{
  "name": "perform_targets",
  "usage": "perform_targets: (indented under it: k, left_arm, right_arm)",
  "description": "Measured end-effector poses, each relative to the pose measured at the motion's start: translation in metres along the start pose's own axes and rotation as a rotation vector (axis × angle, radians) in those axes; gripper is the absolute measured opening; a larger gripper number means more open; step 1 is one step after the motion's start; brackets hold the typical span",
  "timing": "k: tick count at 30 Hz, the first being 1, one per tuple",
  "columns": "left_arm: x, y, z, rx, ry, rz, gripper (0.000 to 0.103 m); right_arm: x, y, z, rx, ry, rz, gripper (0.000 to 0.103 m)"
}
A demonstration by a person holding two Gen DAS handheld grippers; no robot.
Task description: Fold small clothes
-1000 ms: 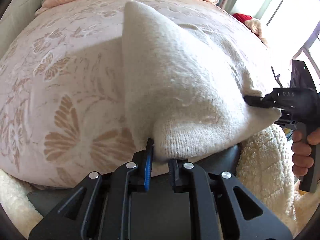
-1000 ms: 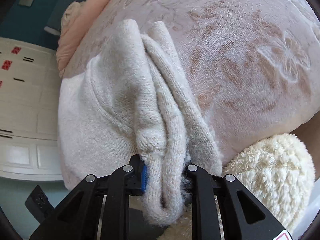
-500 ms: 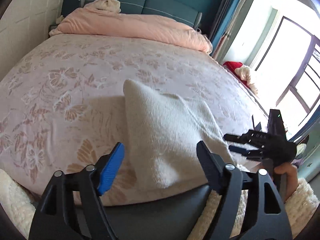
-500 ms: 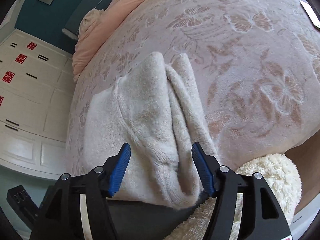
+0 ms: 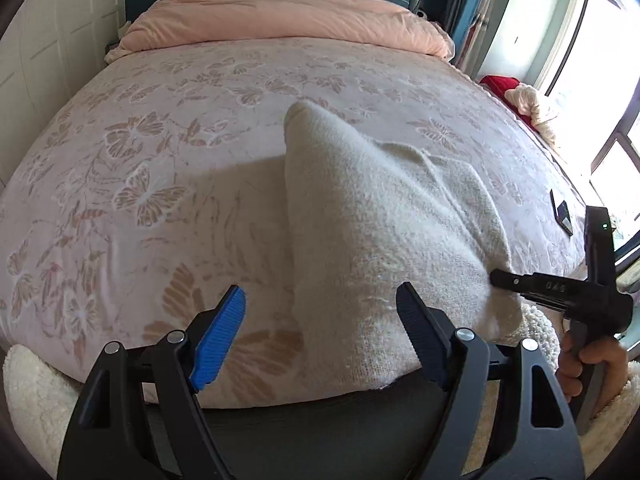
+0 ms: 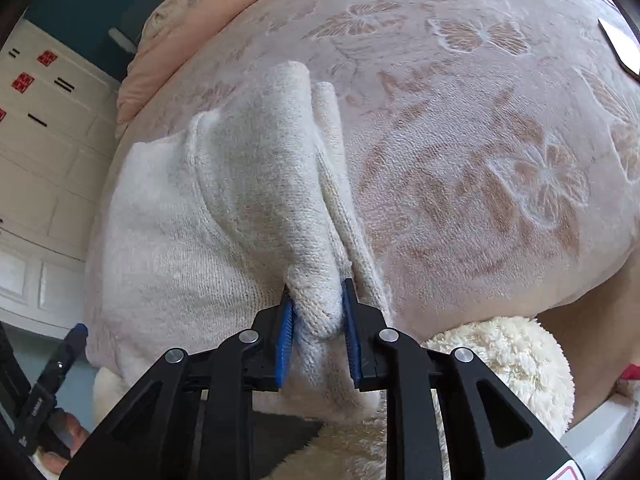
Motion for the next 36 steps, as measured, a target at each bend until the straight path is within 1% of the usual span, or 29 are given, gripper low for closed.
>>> perform_targets:
  k: [1,3,4,6,8,10,11,12,13,14,15,16,17,18,20,21,22,23,24,25,26,28,30,31,32,33,34,35,36]
  left_arm:
    - [-0.002,-0.002,0.0,-0.005,0.01,0.001,0.075]
    - [-0.008,-0.005,0.003,-0.004,0.022,0.009,0.075]
    - [-0.014,-0.005,0.005,-0.001,0.025,0.022,0.075]
    - [-0.026,-0.007,0.009,0.004,0.044,0.055,0.076]
    - [-0.04,-0.011,0.009,-0.015,0.071,0.091,0.076]
    - [-0.051,-0.014,0.01,-0.024,0.086,0.127,0.076]
    - [-0.056,-0.015,0.011,-0.025,0.097,0.139,0.076]
    - [-0.06,-0.016,0.013,-0.027,0.11,0.144,0.076]
    - [-0.064,-0.017,0.015,-0.029,0.12,0.146,0.076]
    - [-0.066,-0.017,0.017,-0.029,0.13,0.145,0.076]
    - [-0.069,-0.017,0.018,-0.031,0.138,0.144,0.076]
    - [-0.07,-0.017,0.019,-0.036,0.146,0.142,0.076]
    - [-0.072,-0.018,0.021,-0.042,0.153,0.141,0.076]
    - [-0.073,-0.018,0.022,-0.041,0.155,0.14,0.076]
    - [-0.073,-0.02,0.021,-0.049,0.157,0.133,0.076]
    - [-0.072,-0.02,0.019,-0.056,0.154,0.131,0.076]
    - [-0.07,-0.021,0.016,-0.06,0.146,0.127,0.076]
    - [-0.067,-0.021,0.013,-0.065,0.143,0.121,0.076]
    - [-0.064,-0.021,0.011,-0.071,0.14,0.113,0.076]
    - [-0.061,-0.02,0.009,-0.075,0.14,0.105,0.076]
    - [-0.059,-0.019,0.007,-0.08,0.141,0.097,0.076]
    - [-0.054,-0.017,0.007,-0.081,0.146,0.081,0.077]
    - [-0.05,-0.014,0.007,-0.08,0.153,0.057,0.076]
    - [-0.047,-0.012,0.006,-0.078,0.155,0.045,0.076]
    - [-0.045,-0.011,0.005,-0.08,0.157,0.034,0.077]
    - [-0.042,-0.01,0.002,-0.087,0.157,0.025,0.077]
    - [-0.039,-0.008,-0.001,-0.094,0.154,0.02,0.077]
    - [-0.037,-0.006,-0.003,-0.097,0.151,0.018,0.077]
    - [-0.034,-0.003,-0.004,-0.095,0.148,0.015,0.077]
  right_arm:
    - [-0.006,0.002,0.011,0.019,0.013,-0.009,0.024]
    - [-0.022,0.009,0.042,0.122,-0.002,-0.002,0.029]
    - [-0.035,0.013,0.056,0.171,-0.018,0.016,0.029]
    - [-0.073,0.014,0.075,0.212,0.016,0.101,0.029]
    - [-0.118,0.007,0.077,0.192,0.068,0.197,0.029]
    - [-0.162,-0.007,0.062,0.14,0.131,0.293,0.027]
    - [-0.178,-0.016,0.047,0.112,0.136,0.341,0.026]
    - [-0.188,-0.024,0.026,0.068,0.12,0.384,0.025]
    - [-0.192,-0.036,-0.005,-0.001,0.075,0.418,0.024]
    - [-0.186,-0.051,-0.041,-0.089,0.009,0.44,0.024]
    - [-0.174,-0.063,-0.075,-0.154,-0.06,0.448,0.02]
    - [-0.171,-0.073,-0.08,-0.142,-0.065,0.45,0.02]
    - [-0.178,-0.072,-0.072,-0.119,-0.06,0.448,0.022]
    - [-0.186,-0.07,-0.06,-0.112,-0.057,0.438,0.019]
    - [-0.199,-0.062,-0.032,-0.06,0.018,0.408,0.018]
    - [-0.199,-0.059,-0.024,-0.039,0.016,0.408,0.018]
    - [-0.193,-0.057,-0.024,-0.028,-0.014,0.411,0.018]
    - [-0.182,-0.057,-0.034,-0.043,-0.053,0.416,0.018]
    - [-0.164,-0.062,-0.054,-0.095,-0.108,0.422,0.014]
    - [-0.15,-0.065,-0.07,-0.136,-0.118,0.411,0.013]
    - [-0.146,-0.062,-0.068,-0.129,-0.072,0.377,0.013]
    - [-0.148,-0.052,-0.046,-0.13,0.003,0.287,0.014]
    - [-0.149,-0.032,-0.016,-0.051,0.056,0.228,0.022]
    - [-0.145,-0.019,-0.003,-0.005,0.056,0.218,0.023]
    - [-0.139,-0.007,0.007,0.03,0.039,0.209,0.029]
    - [-0.129,0.006,0.013,0.064,0.013,0.195,0.037]
    - [-0.115,0.02,0.019,0.096,-0.018,0.173,0.04]
    - [-0.102,0.032,0.022,0.11,-0.041,0.143,0.044]
    - [-0.089,0.041,0.023,0.108,-0.057,0.109,0.044]
Point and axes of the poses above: each gripper's, at about its wrist camera, not at the fingertips, and z roughly against the way its jaws point, x to its right, y to its top, the point moved 8 cm from there along -z, roughly the way its jaws point, and after that the axes turned 13 degrees about -z, right-handed, at the moved point
